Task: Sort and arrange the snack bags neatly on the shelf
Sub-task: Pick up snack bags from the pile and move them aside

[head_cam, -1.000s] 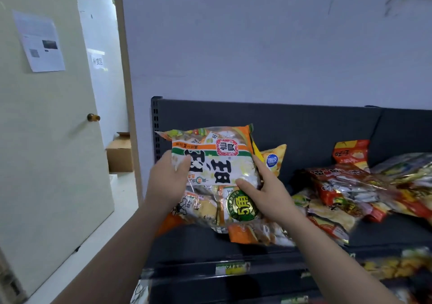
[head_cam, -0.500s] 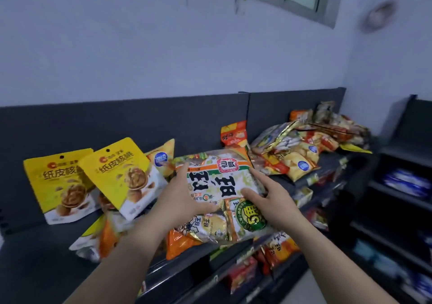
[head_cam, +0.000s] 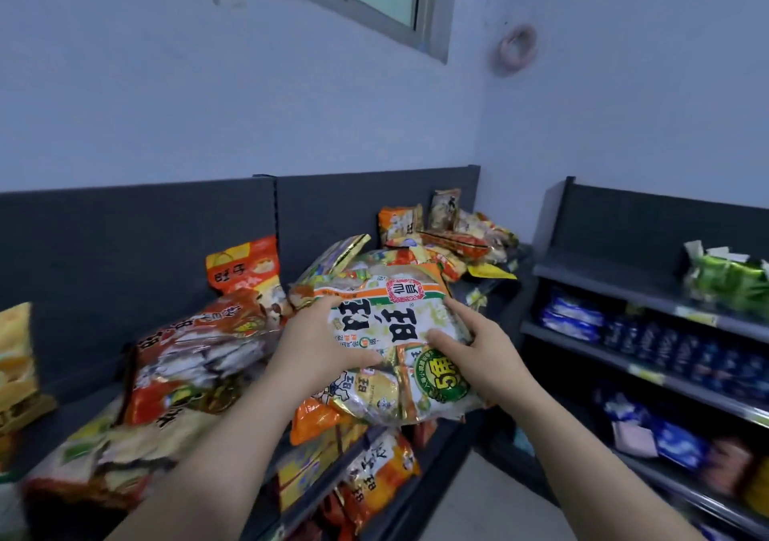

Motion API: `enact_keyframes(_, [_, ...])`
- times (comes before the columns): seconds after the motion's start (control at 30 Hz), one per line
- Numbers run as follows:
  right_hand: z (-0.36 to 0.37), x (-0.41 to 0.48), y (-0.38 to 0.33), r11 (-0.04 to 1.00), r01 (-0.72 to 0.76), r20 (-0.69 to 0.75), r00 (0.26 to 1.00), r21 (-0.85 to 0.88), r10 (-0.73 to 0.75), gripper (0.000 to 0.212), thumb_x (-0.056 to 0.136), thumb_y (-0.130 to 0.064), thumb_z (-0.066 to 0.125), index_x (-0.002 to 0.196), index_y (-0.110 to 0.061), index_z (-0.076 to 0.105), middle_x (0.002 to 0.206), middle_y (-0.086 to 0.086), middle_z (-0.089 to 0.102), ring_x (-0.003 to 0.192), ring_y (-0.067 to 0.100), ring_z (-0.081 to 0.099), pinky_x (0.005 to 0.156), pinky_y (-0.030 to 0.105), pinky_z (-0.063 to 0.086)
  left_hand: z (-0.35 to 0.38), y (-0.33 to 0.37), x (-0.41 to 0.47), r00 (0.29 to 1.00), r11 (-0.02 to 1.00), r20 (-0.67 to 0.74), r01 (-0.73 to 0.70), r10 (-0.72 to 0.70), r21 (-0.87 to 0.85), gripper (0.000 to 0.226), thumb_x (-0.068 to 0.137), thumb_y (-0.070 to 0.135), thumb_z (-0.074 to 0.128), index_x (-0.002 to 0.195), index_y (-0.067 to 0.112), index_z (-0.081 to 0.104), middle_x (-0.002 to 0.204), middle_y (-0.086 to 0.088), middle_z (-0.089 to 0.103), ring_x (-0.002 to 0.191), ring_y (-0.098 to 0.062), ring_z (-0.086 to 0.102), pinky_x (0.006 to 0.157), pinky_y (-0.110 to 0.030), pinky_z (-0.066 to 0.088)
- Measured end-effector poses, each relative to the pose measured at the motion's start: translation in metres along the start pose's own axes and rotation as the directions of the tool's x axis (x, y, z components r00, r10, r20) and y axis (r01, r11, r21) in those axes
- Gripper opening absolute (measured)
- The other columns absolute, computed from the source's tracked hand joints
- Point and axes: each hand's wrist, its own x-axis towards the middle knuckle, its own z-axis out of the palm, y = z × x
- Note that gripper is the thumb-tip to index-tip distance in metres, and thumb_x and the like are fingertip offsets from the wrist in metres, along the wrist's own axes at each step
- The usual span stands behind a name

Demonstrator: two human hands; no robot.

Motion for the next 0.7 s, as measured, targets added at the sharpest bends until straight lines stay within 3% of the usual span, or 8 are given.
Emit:
enact_keyframes(0.07, [-0.024, 0.017, 0.019, 0.999, -0.007, 0.013, 1.0, 0.049, 0.006, 0.074, 0.08, -0.046, 0.074, 0.145, -0.037, 0.038, 0.129, -0.012, 0.059, 0.094, 0.009, 0.07, 0.078, 0.031, 0.059, 0.026, 0.017, 0.021, 1.0, 1.0, 0.011, -0.009, 0.009, 0.015, 0.101, 0.059, 0.044, 0.09, 0.143, 0.022, 0.04, 0.143, 0.004, 0.048, 0.127, -0.019, 0.047, 0.096, -0.031, 0.041])
enact_keyframes(0.17, [-0.056, 0.043, 0.046, 0.995, -0.024, 0.022, 1.0, 0.102, 0.022, 0.082, 0.076, -0.042, 0.079, 0.146, -0.036, 0.037, 0.122, -0.013, 0.063, 0.087, 0.006, 0.072, 0.075, 0.028, 0.06, 0.064, 0.036, 0.052, 0.999, 1.0, 0.039, -0.024, 0.024, -0.004, 0.099, 0.059, 0.043, 0.09, 0.142, 0.021, 0.041, 0.139, 0.005, 0.05, 0.123, -0.017, 0.05, 0.091, -0.028, 0.042])
enact_keyframes(0.33, [-0.094, 0.089, 0.088, 0.994, -0.059, -0.011, 0.998, 0.089, 0.06, 0.084, 0.075, -0.042, 0.081, 0.146, -0.035, 0.037, 0.12, -0.013, 0.064, 0.086, 0.005, 0.072, 0.077, 0.03, 0.06, 0.119, 0.061, 0.107, 0.996, 0.999, 0.079, -0.037, 0.036, 0.007, 0.1, 0.057, 0.046, 0.09, 0.141, 0.022, 0.043, 0.139, 0.005, 0.051, 0.124, -0.018, 0.049, 0.1, -0.034, 0.044])
enact_keyframes(0.4, [-0.108, 0.111, 0.104, 0.994, -0.067, -0.031, 0.997, 0.083, 0.07, 0.084, 0.075, -0.043, 0.08, 0.146, -0.035, 0.037, 0.119, -0.014, 0.063, 0.086, 0.004, 0.071, 0.076, 0.029, 0.06, 0.141, 0.069, 0.131, 0.995, 0.999, 0.094, -0.043, 0.043, -0.007, 0.098, 0.058, 0.044, 0.09, 0.141, 0.021, 0.043, 0.138, 0.005, 0.051, 0.124, -0.017, 0.049, 0.095, -0.029, 0.042])
enact_keyframes(0.53, [-0.132, 0.159, 0.133, 0.993, -0.079, -0.058, 0.995, 0.086, 0.084, 0.079, 0.079, -0.037, 0.078, 0.147, -0.032, 0.037, 0.112, -0.021, 0.061, 0.078, -0.003, 0.07, 0.061, 0.015, 0.054, 0.181, 0.085, 0.187, 0.988, 0.997, 0.136, -0.076, 0.077, -0.016, 0.1, 0.062, 0.044, 0.088, 0.146, 0.02, 0.039, 0.144, 0.003, 0.046, 0.129, -0.018, 0.045, 0.096, -0.029, 0.039])
enact_keyframes(0.7, [-0.158, 0.235, 0.168, 0.994, -0.106, -0.113, 0.988, 0.034, 0.109, 0.079, 0.079, -0.041, 0.077, 0.147, -0.032, 0.037, 0.121, -0.013, 0.059, 0.08, -0.001, 0.069, 0.058, 0.013, 0.052, 0.227, 0.101, 0.269, 0.981, 0.996, 0.175, -0.085, 0.085, -0.01, 0.1, 0.061, 0.044, 0.089, 0.145, 0.02, 0.039, 0.143, 0.003, 0.048, 0.128, -0.019, 0.047, 0.096, -0.031, 0.041])
